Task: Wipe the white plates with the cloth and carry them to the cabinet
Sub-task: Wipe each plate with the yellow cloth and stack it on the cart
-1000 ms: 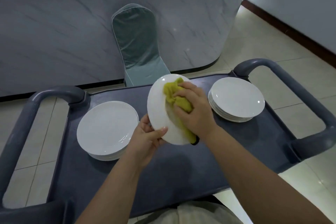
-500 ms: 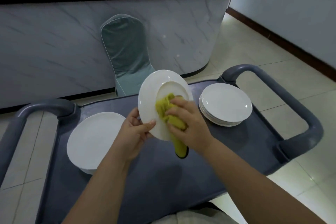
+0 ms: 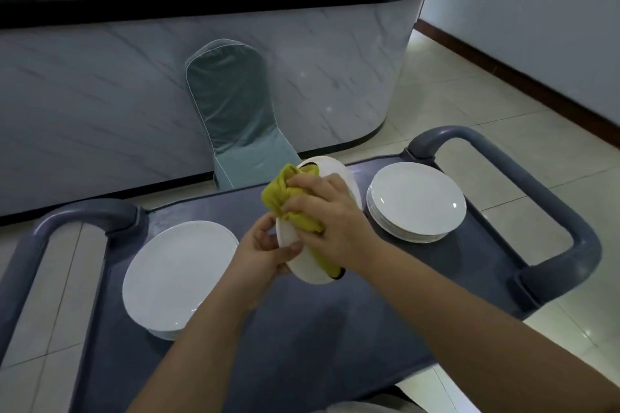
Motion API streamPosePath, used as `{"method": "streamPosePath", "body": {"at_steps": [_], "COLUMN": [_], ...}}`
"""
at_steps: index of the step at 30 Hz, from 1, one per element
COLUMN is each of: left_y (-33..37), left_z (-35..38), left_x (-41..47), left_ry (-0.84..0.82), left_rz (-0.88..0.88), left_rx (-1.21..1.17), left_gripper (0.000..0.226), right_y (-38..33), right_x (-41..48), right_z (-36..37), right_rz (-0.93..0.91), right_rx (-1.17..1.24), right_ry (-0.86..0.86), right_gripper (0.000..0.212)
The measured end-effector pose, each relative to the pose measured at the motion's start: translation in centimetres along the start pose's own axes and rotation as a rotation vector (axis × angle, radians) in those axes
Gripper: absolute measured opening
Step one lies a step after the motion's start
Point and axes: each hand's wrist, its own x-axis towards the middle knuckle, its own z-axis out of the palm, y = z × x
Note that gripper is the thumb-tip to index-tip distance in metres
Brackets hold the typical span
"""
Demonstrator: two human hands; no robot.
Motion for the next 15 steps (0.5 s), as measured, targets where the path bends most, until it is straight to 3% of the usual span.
{"method": "streamPosePath", "body": {"at_steps": [5, 9, 12, 15], "left_y": [-0.8, -1.1, -1.4, -1.8], "left_z": [-0.3, 0.2, 1.5, 3.0], "left_x": [-0.6, 0.2, 1.6, 2.9], "left_ry": [0.042, 0.102, 0.137, 0.14], "left_rz": [-0.035, -0.03, -0.063, -0.106], "left_rx": [-0.184, -0.366, -0.493, -0.494], "left_gripper": [0.049, 0.042, 0.041, 0.037], "right_y": [5.1, 6.1, 2.9, -0.4], "right_x": [1.7, -2.3, -5.3, -6.7], "right_z": [-3.3, -4.2, -2.2, -0.1], "right_rz": [0.456, 0.74, 0.72, 0.493], "right_rx": [0.167, 0.088, 0.002, -0.037], "right_ry": [0.219, 0.286, 0.359, 0.247], "right_gripper": [0.024, 0.021, 0.023, 0.027]}}
